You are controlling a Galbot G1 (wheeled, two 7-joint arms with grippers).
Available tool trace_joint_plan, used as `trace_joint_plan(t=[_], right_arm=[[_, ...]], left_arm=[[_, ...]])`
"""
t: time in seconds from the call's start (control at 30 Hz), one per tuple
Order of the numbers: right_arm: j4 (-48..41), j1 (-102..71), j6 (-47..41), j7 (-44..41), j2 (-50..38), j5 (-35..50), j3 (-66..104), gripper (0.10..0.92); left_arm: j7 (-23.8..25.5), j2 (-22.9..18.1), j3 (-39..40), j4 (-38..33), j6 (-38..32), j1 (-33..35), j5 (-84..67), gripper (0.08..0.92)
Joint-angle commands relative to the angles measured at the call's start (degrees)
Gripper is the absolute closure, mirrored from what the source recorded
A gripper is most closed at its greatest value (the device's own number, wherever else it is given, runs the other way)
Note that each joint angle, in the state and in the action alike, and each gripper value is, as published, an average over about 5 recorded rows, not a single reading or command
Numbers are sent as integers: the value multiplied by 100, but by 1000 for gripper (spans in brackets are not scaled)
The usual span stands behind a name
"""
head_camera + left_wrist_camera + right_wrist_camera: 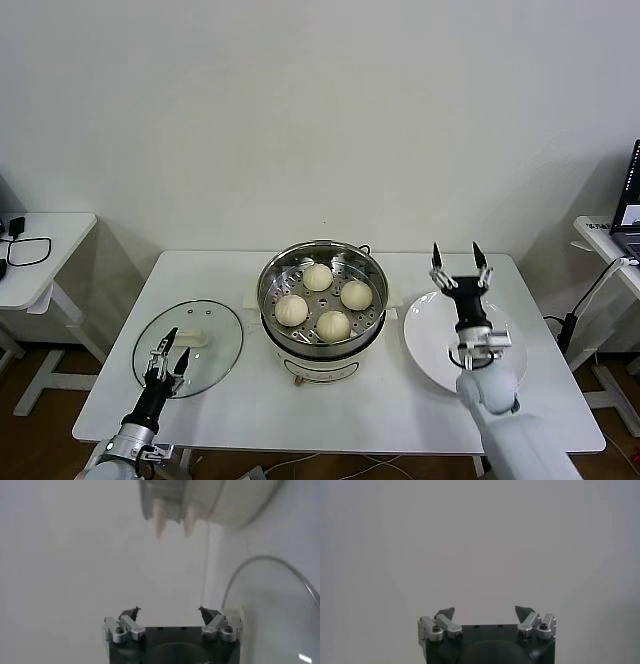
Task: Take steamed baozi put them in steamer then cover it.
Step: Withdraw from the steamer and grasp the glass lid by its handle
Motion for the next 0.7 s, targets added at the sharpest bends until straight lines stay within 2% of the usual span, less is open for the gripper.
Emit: trace_joint_plan(t=[0.03,0.7], right_arm=[[-5,-862,228,-72,508,-134,612,203],[-42,-1011,208,-166,627,-321,532,203]], left_arm=[[-255,56,-75,723,66,-318,679,177],[-119,48,94,969,253,-837,653,177]])
